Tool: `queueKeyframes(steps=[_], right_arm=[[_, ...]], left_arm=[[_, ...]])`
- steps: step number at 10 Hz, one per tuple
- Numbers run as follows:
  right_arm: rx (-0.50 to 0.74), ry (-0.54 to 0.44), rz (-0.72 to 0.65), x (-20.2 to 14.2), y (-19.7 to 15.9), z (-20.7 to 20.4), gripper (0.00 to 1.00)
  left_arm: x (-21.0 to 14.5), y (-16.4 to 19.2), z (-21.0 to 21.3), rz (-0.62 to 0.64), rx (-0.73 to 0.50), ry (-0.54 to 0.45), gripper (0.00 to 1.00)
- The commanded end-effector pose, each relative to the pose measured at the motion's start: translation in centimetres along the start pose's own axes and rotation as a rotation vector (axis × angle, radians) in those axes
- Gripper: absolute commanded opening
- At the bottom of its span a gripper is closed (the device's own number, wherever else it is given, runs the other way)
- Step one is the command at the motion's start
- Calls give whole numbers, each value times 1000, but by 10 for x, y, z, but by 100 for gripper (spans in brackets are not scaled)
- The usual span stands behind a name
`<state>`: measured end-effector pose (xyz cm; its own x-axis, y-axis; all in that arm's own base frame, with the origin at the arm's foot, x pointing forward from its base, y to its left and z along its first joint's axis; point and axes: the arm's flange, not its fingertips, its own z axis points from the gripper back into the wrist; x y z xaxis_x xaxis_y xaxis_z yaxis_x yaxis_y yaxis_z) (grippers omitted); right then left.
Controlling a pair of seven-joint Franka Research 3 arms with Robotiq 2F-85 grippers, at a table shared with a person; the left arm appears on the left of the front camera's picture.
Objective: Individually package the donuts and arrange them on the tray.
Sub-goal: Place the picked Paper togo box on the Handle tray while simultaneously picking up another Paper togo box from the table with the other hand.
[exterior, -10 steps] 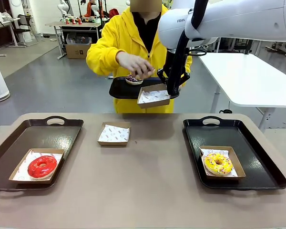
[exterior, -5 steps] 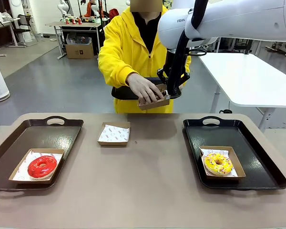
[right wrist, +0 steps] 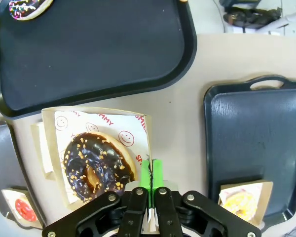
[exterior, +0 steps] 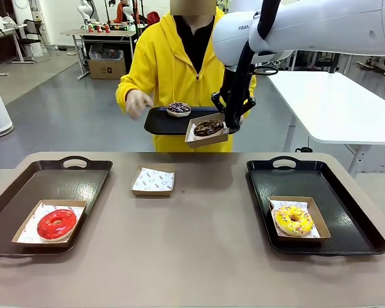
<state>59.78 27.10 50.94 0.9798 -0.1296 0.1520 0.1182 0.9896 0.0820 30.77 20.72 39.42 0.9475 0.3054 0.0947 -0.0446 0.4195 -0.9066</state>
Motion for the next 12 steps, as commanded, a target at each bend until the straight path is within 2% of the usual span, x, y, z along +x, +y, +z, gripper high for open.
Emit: queueKeyframes(steps=[1,7,8,10,12], right_arm=[[0,-1,3,-2,-2,0,0],[0,0,0,0,0,0,1],[40,18,79,0,-14,2,1],[44,25,142,-15,-53,18,1],[33,40,144,-29,-103,28,1]], left_arm=[[-4,-1,0,-13,-11,-17,100],[0,0,0,0,0,-1,100],[6,-13,-6,25,60,7,100],[18,-54,-21,15,148,26,100],[37,-99,-38,1,221,53,100]])
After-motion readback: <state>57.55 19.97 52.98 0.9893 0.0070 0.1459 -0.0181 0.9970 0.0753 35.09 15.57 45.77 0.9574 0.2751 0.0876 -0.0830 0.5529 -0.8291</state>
